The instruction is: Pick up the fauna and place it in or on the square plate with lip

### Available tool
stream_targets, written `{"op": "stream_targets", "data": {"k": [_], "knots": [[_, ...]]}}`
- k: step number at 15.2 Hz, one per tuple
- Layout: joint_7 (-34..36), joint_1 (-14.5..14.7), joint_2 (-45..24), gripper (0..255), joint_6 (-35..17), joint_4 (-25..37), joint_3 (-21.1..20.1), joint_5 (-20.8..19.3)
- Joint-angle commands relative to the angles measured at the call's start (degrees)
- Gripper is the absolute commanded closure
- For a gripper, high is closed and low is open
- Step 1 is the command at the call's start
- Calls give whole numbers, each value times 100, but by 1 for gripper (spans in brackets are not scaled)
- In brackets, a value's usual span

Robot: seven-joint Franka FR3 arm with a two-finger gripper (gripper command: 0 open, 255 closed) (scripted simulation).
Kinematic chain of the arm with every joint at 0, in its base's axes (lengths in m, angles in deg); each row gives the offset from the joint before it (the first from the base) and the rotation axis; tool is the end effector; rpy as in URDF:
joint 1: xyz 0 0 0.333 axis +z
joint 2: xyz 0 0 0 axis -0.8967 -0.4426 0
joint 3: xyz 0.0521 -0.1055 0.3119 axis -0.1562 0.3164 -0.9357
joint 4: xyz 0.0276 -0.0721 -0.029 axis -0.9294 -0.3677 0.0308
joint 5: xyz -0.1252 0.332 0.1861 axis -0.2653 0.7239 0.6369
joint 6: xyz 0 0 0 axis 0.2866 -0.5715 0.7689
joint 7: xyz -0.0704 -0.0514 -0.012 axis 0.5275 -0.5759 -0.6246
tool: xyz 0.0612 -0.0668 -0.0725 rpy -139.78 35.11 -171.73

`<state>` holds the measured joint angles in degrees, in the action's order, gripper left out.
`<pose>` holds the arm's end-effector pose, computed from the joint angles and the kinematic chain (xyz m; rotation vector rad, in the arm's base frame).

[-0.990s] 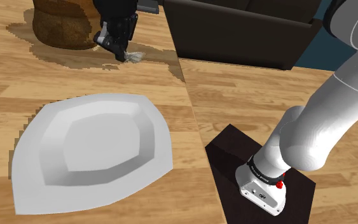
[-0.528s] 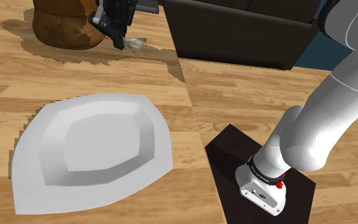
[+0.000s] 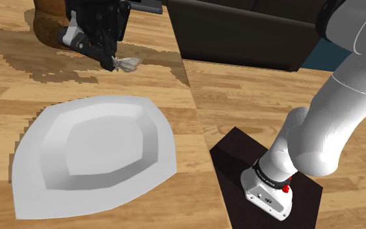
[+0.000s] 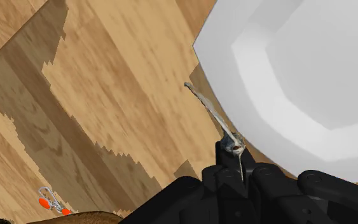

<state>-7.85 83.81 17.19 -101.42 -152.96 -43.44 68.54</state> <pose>0.3430 0.4548 0.6691 2.8214 0.6779 0.2961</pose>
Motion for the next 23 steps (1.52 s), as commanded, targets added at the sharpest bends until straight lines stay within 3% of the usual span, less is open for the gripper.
{"op": "stream_targets", "data": {"k": [1, 7, 19, 23], "knots": [[292, 168, -69, 255, 78, 38, -134, -47], [1174, 863, -672, 255, 557, 663, -520, -454], [1290, 579, -261, 255, -547, -729, -448, -142], [1290, 579, -260, 255, -547, -729, -448, -142]]}}
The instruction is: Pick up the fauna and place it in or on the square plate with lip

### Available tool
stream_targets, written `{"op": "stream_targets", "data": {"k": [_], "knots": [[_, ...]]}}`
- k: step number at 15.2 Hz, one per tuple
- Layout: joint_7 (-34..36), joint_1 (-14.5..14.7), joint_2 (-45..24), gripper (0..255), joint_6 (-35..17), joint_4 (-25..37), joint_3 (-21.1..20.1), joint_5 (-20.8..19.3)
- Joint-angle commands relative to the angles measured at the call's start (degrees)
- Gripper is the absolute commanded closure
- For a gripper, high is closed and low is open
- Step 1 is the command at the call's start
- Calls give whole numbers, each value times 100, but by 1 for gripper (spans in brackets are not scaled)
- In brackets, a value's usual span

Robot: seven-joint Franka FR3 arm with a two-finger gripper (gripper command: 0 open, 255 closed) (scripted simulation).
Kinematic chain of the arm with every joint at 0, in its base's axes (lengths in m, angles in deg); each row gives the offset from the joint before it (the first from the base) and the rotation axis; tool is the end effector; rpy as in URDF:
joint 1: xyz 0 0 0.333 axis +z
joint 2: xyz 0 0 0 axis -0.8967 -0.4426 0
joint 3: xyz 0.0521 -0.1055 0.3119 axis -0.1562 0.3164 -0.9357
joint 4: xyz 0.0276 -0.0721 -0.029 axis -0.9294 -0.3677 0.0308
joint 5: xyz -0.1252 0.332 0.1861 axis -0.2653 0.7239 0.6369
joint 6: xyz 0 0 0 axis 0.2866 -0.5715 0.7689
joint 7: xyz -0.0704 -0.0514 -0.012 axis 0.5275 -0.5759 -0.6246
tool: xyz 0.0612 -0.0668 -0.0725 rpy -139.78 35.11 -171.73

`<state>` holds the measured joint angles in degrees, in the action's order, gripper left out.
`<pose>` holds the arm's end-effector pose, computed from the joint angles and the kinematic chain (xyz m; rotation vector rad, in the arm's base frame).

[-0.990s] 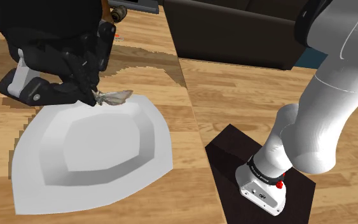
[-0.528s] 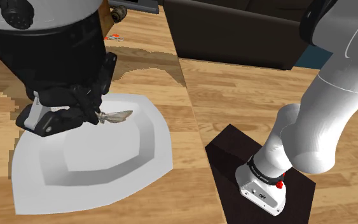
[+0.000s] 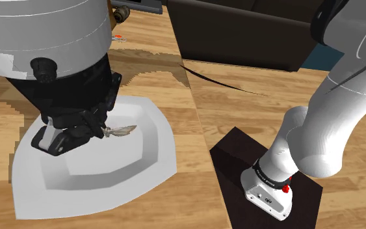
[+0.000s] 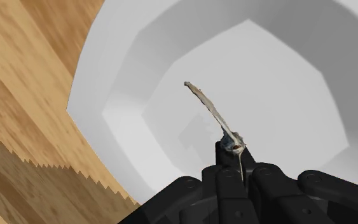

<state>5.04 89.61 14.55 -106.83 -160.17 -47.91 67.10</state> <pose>0.2703 0.5221 0.5983 2.8217 0.6759 0.2962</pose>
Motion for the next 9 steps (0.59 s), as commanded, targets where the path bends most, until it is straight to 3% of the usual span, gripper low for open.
{"op": "stream_targets", "data": {"k": [1, 4, 5, 9], "knots": [[2, -1, 3, 255, -6, -8, 0, 2], [1, -1, 3, 255, -5, -6, 0, 2], [1, -1, 3, 0, -5, -6, 0, 2], [1, -1, 3, 0, -5, -7, 0, 2]]}}
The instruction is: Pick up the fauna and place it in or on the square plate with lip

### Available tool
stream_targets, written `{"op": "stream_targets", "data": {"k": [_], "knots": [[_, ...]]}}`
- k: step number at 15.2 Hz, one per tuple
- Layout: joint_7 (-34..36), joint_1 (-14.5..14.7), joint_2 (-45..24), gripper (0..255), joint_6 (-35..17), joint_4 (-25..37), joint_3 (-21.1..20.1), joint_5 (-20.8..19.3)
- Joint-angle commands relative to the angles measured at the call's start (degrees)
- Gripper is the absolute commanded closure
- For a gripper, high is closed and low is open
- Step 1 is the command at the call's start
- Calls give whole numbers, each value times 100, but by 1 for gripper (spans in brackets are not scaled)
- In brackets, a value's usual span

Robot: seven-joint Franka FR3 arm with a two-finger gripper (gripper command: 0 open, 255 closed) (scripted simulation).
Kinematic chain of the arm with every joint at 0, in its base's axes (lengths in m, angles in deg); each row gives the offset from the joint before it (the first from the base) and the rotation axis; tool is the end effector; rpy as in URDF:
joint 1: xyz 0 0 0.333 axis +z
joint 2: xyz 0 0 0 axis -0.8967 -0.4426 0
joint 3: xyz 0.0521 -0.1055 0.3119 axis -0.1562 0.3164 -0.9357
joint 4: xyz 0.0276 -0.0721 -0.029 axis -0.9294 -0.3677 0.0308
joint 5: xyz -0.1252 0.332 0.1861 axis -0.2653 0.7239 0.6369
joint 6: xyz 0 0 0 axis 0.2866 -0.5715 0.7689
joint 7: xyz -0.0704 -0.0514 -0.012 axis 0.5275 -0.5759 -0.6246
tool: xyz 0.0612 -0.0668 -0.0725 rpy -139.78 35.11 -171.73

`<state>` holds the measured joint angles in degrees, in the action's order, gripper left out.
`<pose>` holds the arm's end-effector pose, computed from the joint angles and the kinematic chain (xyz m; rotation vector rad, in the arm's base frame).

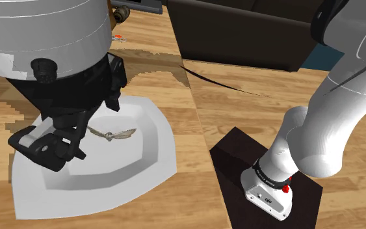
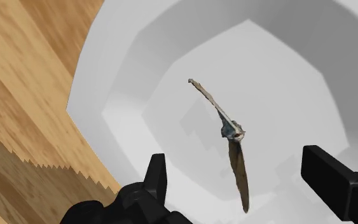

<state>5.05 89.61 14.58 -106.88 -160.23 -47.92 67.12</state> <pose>0.2700 0.5222 0.5981 2.8218 0.6763 0.2964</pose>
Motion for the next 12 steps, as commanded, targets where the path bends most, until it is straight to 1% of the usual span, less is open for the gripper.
{"op": "stream_targets", "data": {"k": [1, 5, 12], "knots": [[0, 0, 0, 0, 0, 0, 0, 0], [80, 311, -359, 0, 878, 1073, -125, -255], [80, 315, -359, 0, 878, 1073, -119, -254]]}}
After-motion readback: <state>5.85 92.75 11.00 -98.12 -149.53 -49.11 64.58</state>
